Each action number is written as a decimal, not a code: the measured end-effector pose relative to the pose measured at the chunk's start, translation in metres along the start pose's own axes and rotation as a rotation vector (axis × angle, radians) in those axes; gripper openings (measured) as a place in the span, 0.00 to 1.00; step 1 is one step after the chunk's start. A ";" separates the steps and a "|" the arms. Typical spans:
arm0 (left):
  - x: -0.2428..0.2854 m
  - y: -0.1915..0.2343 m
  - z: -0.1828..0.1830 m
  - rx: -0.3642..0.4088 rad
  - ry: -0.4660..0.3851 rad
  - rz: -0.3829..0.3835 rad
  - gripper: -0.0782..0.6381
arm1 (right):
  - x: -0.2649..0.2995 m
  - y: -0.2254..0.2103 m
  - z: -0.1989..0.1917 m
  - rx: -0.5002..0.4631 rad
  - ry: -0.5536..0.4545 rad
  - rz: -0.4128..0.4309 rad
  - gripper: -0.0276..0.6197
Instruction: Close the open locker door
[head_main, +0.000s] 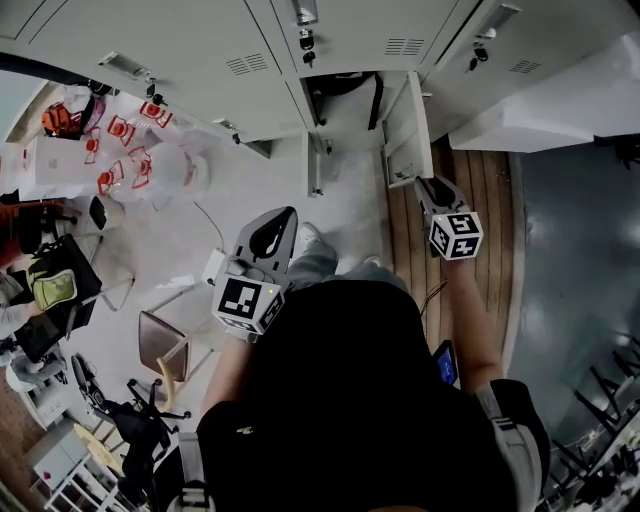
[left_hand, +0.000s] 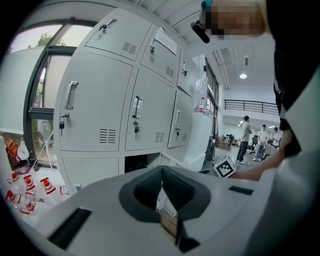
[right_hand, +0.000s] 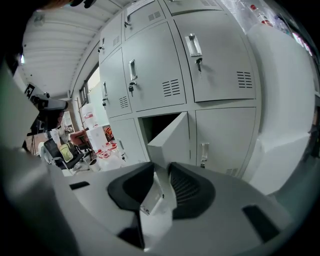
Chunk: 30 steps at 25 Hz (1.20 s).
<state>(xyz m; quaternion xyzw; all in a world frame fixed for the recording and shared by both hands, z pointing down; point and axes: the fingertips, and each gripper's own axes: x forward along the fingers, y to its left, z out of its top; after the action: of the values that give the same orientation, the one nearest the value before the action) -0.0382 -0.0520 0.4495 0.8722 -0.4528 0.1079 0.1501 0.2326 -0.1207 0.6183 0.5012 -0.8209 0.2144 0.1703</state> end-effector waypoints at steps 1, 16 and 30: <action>-0.001 0.004 -0.001 -0.004 0.000 0.000 0.14 | 0.002 0.004 0.000 -0.002 0.001 0.003 0.23; -0.018 0.093 0.000 -0.040 -0.013 -0.018 0.14 | 0.060 0.079 0.017 0.008 0.016 -0.020 0.27; -0.045 0.148 -0.003 -0.092 -0.032 0.071 0.14 | 0.134 0.122 0.052 0.036 -0.009 -0.071 0.27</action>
<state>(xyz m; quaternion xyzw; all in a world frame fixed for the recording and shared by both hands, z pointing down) -0.1854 -0.0973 0.4620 0.8495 -0.4903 0.0781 0.1788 0.0613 -0.1985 0.6182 0.5341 -0.7992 0.2209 0.1650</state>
